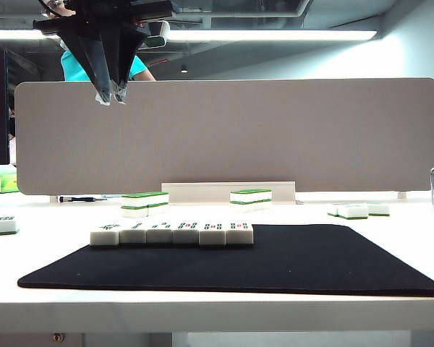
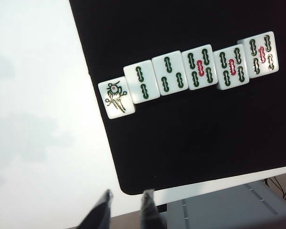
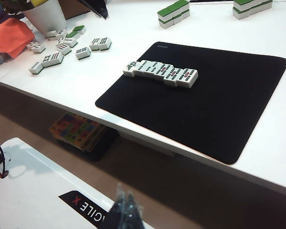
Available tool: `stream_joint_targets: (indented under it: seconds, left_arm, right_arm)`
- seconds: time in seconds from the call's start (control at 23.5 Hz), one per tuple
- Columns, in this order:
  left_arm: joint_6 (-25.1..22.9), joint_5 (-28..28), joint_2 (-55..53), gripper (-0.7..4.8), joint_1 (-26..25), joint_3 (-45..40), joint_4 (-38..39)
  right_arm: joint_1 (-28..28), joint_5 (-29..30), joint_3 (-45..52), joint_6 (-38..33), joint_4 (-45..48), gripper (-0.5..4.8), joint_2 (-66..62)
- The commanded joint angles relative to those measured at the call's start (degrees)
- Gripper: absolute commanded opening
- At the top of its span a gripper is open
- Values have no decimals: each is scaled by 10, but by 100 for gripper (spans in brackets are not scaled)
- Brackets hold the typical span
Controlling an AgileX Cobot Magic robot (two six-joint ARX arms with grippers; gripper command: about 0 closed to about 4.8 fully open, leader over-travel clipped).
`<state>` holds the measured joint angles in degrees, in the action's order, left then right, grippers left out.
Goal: Align six mahjong tiles in a row on the table.
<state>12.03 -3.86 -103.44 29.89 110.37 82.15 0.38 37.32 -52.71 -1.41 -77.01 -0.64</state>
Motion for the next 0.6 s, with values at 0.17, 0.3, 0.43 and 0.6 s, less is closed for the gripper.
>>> stream_joint_targets:
  seconds: [0.17,0.3,0.43,0.6]
  left_arm:
    - [-11,-43,3,79,0,0,-35]
    - [-15,-49,6,79,0,0,-90]
    - [-17,-79,61,79,0,-62,-252]
    - [-70,-80,134,79,-2,-174,-414]
  right_arm:
    - [1,1,-2,0,5,-1,7]
    - [1,1,-2,0,5,-1,7]
    - [1,1,-2,0,5,-1,7]
    - [1,1,-2,0,5,-1,7]
